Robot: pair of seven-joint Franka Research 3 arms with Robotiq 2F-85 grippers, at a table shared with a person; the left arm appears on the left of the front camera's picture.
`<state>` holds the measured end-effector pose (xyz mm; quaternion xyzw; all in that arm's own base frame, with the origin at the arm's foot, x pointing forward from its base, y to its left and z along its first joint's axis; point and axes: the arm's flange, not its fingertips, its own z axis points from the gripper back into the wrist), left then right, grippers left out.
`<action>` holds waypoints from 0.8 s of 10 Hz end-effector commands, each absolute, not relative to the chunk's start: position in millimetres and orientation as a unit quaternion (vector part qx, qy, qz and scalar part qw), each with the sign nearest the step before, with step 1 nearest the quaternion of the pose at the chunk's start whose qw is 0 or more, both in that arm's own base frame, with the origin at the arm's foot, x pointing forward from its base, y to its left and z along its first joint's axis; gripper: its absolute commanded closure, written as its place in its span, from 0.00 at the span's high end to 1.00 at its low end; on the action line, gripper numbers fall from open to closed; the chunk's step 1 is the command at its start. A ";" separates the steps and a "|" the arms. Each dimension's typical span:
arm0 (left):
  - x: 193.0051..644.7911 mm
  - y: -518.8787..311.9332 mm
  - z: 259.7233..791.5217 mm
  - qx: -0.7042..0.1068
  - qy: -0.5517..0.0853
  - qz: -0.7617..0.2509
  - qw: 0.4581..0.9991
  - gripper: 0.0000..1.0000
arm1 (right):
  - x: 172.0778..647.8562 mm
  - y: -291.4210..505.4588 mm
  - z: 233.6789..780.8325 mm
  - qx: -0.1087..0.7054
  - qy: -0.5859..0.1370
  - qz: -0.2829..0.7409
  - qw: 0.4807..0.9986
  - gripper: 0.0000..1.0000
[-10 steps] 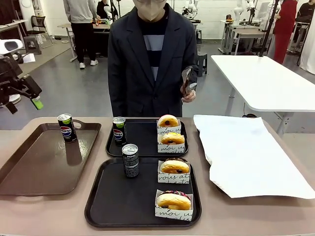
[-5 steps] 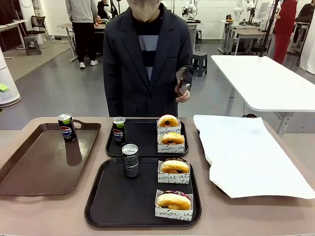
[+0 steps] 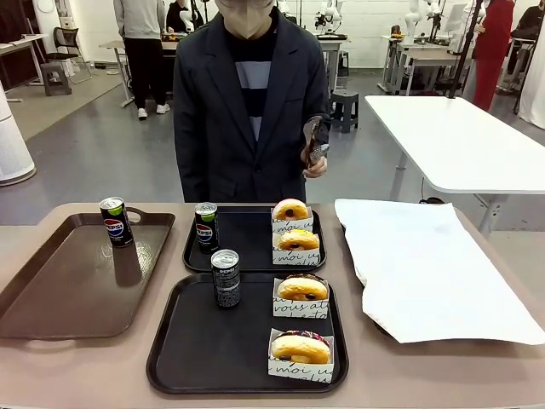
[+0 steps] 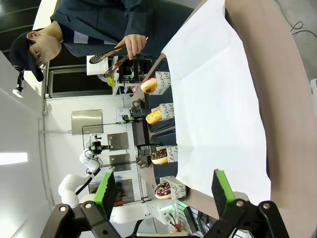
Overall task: Set up donuts and drinks on trays.
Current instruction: Pick up one Pepsi coke from the Handle tray and place it on the Flat Tray without a Pepsi coke.
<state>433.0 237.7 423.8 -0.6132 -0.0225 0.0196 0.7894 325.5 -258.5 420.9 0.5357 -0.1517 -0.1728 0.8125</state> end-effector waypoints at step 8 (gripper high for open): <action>436.7 247.8 415.7 -0.591 -0.029 0.034 0.806 1.00 | 325.7 -257.3 421.5 0.540 -0.153 -0.169 0.810 1.00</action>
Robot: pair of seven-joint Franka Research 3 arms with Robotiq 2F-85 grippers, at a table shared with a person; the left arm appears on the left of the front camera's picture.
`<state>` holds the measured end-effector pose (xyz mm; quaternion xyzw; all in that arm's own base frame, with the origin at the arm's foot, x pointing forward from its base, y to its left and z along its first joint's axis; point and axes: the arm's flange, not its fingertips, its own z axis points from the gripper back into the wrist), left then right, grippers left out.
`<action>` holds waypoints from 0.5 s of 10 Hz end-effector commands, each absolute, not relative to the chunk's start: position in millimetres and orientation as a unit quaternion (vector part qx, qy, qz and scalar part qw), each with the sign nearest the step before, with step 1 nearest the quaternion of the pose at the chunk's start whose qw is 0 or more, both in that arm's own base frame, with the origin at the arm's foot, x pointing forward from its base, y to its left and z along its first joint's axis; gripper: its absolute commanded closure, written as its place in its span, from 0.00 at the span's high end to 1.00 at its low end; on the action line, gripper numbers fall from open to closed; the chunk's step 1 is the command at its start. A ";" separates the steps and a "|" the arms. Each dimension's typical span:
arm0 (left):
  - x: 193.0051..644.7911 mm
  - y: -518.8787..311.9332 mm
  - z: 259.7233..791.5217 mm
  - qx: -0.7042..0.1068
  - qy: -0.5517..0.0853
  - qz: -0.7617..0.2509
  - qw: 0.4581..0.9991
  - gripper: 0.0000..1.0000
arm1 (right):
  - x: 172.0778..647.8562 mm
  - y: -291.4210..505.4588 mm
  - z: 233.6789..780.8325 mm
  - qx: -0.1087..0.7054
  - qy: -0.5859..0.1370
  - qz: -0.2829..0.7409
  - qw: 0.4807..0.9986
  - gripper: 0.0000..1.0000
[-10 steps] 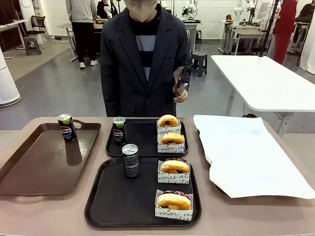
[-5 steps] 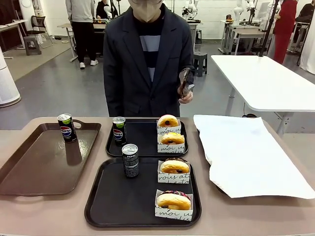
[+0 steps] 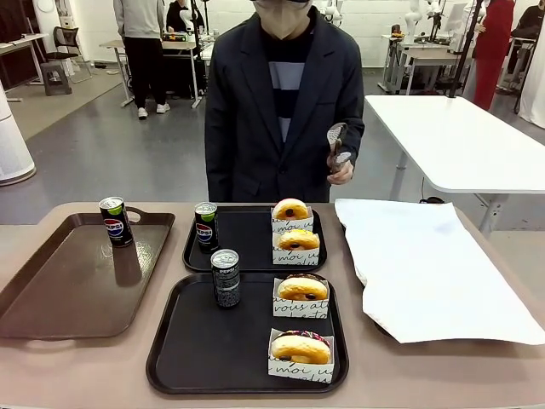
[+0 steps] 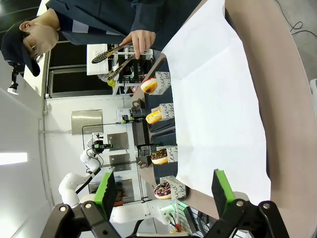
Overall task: Set up donuts and drinks on trays.
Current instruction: Pick up one Pepsi coke from the Handle tray and place it on the Flat Tray without a Pepsi coke.
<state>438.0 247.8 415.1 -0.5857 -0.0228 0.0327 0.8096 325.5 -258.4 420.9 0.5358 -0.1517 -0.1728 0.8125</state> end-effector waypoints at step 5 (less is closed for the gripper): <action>436.7 247.8 415.7 -0.591 -0.029 0.034 0.806 1.00 | 325.7 -257.3 421.5 0.540 -0.153 -0.169 0.810 1.00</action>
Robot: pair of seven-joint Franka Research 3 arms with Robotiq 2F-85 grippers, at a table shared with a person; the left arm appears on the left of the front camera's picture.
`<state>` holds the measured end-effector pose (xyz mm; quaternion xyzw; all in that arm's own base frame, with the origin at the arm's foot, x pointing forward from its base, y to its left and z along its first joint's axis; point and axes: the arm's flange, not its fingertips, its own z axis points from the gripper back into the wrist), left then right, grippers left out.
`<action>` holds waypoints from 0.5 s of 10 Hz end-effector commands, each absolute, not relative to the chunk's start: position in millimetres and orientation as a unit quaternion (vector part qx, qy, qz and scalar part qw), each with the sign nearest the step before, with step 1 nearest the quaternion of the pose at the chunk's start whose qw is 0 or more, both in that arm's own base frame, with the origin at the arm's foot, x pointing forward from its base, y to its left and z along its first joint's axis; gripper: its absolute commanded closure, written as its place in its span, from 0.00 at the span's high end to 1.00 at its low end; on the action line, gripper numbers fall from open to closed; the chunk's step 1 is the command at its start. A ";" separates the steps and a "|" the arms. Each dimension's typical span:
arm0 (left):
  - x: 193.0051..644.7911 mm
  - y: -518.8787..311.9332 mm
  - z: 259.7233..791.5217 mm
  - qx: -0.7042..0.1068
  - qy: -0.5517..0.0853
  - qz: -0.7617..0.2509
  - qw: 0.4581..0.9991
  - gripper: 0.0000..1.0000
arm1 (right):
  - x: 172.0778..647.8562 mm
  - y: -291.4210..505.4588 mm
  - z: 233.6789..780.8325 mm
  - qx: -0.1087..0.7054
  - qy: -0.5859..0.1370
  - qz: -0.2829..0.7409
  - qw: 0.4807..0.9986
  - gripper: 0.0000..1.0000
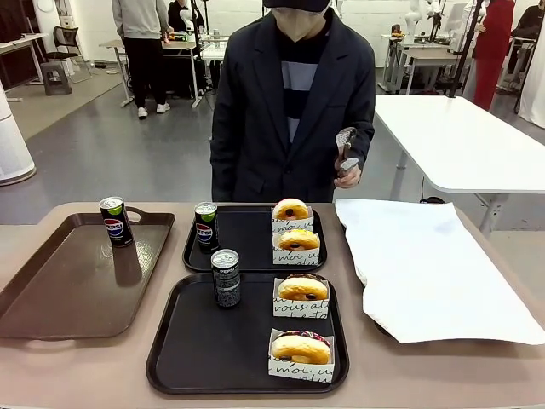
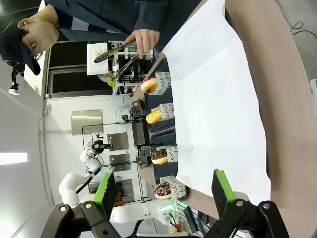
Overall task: Set up donuts and drinks on trays.
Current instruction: Pick up one Pepsi coke from the Handle tray and place it on the Flat Tray without a Pepsi coke.
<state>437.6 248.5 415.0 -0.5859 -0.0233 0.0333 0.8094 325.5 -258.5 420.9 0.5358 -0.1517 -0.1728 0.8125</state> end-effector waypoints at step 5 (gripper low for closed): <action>436.7 247.8 415.7 -0.591 -0.029 0.034 0.806 1.00 | 325.7 -257.3 421.5 0.540 -0.153 -0.169 0.810 1.00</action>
